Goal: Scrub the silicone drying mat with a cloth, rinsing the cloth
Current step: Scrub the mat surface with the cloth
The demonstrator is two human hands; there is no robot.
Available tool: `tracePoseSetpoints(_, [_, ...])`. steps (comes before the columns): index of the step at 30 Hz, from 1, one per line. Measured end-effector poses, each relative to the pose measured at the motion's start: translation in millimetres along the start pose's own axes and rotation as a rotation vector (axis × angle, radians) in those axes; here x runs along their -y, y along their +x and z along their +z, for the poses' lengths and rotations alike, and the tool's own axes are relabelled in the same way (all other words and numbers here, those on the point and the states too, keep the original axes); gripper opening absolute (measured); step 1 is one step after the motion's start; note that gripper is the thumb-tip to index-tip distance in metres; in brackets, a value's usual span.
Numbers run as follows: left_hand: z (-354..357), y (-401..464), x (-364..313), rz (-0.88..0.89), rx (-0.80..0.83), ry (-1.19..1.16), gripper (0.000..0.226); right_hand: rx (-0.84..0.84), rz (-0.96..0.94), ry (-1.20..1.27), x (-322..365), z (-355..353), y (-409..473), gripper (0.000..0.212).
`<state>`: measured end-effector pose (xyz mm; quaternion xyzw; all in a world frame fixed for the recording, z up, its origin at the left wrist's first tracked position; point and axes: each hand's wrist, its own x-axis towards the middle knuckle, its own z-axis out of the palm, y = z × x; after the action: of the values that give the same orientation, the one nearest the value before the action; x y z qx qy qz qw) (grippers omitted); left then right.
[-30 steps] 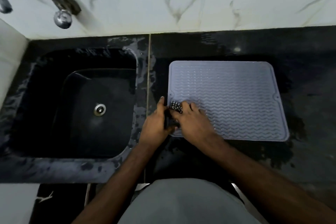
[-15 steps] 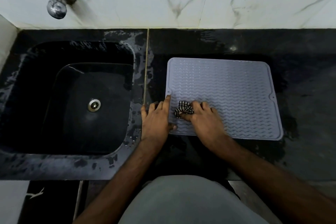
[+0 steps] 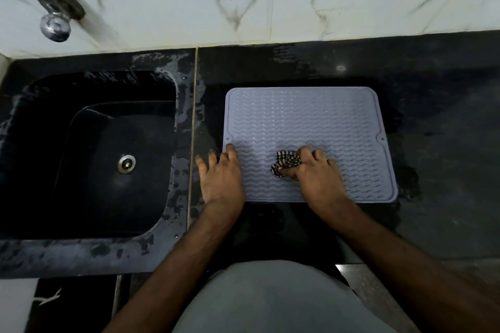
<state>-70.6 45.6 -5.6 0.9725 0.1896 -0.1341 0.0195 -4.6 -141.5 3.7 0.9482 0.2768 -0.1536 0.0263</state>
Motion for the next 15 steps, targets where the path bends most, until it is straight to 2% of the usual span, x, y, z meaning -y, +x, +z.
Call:
tracePoseSetpoints(2, [-1, 7, -13, 0.079, 0.017, -0.129, 0.111, 0.028, -0.002, 0.038, -3, -1, 1, 0.034])
tracePoseSetpoints(5, [0, 13, -41, 0.344, 0.133, -0.558, 0.143, 0.034, -0.018, 0.036, -2, -4, 3, 0.033])
tracePoseSetpoints(7, [4, 14, -55, 0.300, 0.165, -0.725, 0.149, 0.008, -0.032, 0.026, -5, -3, 2, 0.035])
tracePoseSetpoints(15, [7, 21, -71, 0.146, 0.175, -0.647, 0.167, -0.047, 0.036, 0.027, -46, 4, -10, 0.031])
